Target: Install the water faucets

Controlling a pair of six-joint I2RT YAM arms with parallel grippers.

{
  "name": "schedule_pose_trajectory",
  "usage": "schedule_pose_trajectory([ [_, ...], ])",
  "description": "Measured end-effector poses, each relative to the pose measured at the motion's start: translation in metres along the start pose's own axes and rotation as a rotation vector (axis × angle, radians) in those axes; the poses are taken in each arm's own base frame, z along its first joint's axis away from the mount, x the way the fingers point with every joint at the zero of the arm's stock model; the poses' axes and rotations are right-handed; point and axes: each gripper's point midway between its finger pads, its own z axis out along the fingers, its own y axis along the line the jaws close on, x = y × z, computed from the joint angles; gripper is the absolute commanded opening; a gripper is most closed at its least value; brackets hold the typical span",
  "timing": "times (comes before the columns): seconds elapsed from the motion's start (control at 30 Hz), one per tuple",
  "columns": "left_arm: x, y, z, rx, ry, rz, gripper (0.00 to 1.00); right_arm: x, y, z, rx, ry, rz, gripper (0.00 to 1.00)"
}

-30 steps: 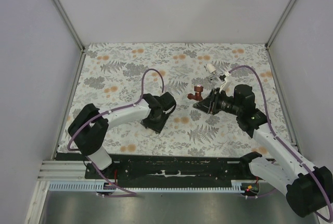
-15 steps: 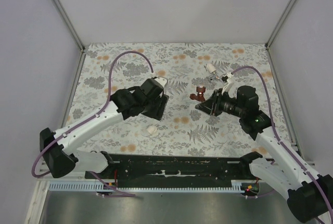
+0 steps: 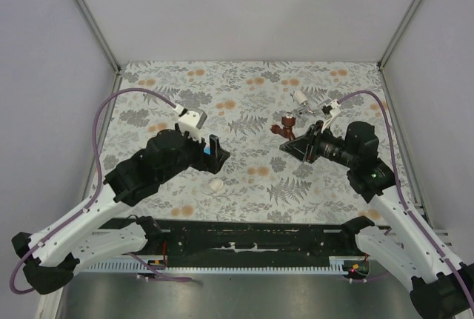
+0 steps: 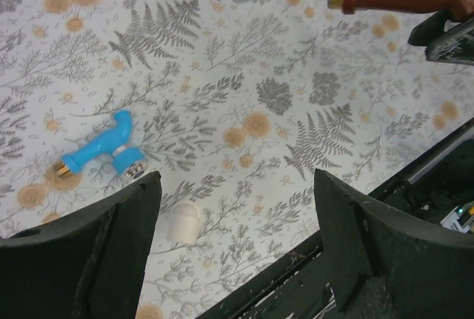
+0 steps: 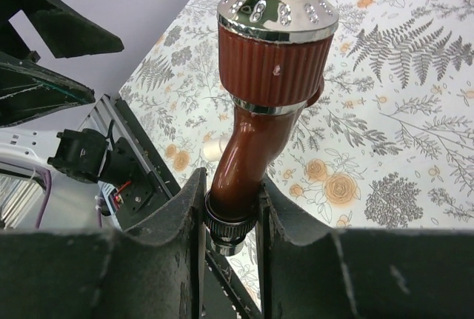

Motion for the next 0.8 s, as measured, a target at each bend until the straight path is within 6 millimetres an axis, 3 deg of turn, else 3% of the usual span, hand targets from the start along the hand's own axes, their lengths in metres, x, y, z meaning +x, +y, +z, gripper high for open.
schedule_pose_trajectory([
  [0.17, -0.016, -0.004, -0.004, 0.057, -0.157, -0.036, 0.89, -0.008, 0.008, 0.000, -0.037, -0.023, -0.029, 0.00],
  [0.4, -0.030, 0.003, 0.005, 0.031, -0.281, -0.071, 0.90, -0.021, 0.022, 0.001, -0.114, -0.065, -0.082, 0.00],
  [0.67, -0.044, -0.014, 0.033, 0.115, -0.263, -0.041, 0.91, -0.029, 0.040, 0.001, -0.228, -0.085, -0.153, 0.00],
  [0.8, -0.055, -0.028, 0.030, 0.235, -0.257, 0.011, 0.91, -0.030, 0.054, 0.001, -0.319, -0.082, -0.196, 0.00],
])
